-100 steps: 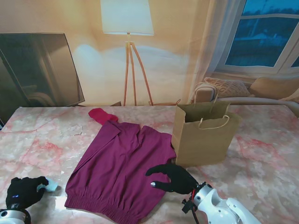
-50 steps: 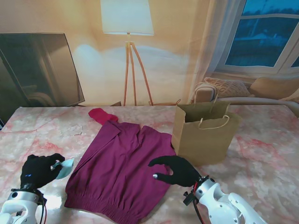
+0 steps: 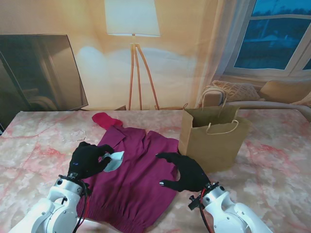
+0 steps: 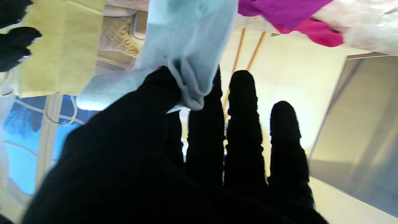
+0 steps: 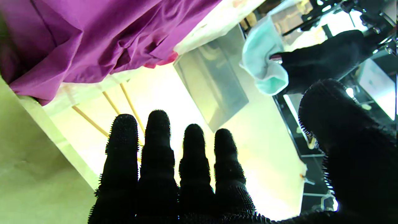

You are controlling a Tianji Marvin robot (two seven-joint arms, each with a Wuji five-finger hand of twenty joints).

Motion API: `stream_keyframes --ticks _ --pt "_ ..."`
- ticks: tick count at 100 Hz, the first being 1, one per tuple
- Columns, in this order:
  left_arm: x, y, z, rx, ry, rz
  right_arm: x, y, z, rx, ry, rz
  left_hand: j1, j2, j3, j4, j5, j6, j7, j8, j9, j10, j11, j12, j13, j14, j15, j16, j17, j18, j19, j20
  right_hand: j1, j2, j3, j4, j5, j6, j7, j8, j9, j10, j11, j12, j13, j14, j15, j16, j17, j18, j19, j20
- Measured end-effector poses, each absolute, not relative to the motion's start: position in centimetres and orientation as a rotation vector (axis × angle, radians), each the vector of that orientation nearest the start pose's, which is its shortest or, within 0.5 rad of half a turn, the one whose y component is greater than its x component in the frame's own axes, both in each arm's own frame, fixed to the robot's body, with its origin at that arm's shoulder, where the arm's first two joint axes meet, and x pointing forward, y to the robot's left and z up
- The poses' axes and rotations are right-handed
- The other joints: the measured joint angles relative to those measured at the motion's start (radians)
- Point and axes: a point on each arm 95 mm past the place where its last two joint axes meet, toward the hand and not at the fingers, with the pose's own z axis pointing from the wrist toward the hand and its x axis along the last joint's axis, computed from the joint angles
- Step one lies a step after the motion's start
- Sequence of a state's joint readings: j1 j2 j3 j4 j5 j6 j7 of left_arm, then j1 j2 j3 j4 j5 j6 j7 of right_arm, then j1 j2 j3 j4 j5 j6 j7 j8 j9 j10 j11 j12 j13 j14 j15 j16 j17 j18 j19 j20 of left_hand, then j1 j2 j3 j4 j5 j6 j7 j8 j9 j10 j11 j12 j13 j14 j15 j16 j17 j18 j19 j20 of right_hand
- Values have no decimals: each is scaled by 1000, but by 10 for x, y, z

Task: Fold the socks and the shorts into the kraft paper bag

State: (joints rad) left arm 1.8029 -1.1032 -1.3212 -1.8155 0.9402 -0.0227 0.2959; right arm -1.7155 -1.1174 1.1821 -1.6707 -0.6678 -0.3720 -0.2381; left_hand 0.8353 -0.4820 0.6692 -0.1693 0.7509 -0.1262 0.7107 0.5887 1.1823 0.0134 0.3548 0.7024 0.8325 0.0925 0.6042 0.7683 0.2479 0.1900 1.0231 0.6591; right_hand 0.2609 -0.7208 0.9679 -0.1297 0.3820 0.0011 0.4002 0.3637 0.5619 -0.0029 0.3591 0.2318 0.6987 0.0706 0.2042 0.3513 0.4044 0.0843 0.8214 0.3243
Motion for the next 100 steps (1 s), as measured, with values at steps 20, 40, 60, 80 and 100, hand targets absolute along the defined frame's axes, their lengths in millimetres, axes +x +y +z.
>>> stream_keyframes --ticks 20,40,60,80,100 --pt "357 -29 -290 -1118 1190 -1790 335 58 -323 -1575 -1446 -2674 0 -10 0 0 10 8 -2 -17 19 6 1 1 12 2 9 1 4 4 2 4 0 -80 82 -14 -84 42 -2 -27 -100 26 36 6 -40 59 17 -14 14 42 -1 -32" --pt "364 -57 -291 -1126 1175 -1894 337 67 -320 -1585 -1309 -2718 0 -11 0 0 13 10 -2 -30 27 8 1 1 12 3 11 1 4 12 2 4 0 -95 105 -34 -175 65 -14 -28 -245 61 63 7 -172 176 21 -38 28 153 21 -76" --pt "366 -76 -289 -1088 1179 -1967 338 66 -319 -1616 -1253 -2711 0 -16 0 0 20 10 -2 -38 28 10 1 11 12 4 11 1 4 13 4 5 34 -94 105 -37 -184 67 -22 -8 -273 80 112 21 -193 205 49 -38 50 185 56 -100" --pt "365 -90 -285 -1083 1186 -2026 339 61 -315 -1588 -1225 -2816 0 -16 1 0 20 10 -2 -42 28 10 1 12 12 4 11 1 4 13 4 5 170 -129 131 -39 -153 67 16 75 -260 85 208 56 -90 190 94 -38 130 180 93 -126" --pt "369 -102 -283 -1083 1198 -2055 338 61 -312 -1534 -1161 -2835 0 -20 1 0 20 9 -2 -51 28 10 1 12 12 4 11 1 4 13 4 5 183 -140 144 -39 -107 51 68 149 -199 70 282 94 45 159 143 9 236 166 156 -149"
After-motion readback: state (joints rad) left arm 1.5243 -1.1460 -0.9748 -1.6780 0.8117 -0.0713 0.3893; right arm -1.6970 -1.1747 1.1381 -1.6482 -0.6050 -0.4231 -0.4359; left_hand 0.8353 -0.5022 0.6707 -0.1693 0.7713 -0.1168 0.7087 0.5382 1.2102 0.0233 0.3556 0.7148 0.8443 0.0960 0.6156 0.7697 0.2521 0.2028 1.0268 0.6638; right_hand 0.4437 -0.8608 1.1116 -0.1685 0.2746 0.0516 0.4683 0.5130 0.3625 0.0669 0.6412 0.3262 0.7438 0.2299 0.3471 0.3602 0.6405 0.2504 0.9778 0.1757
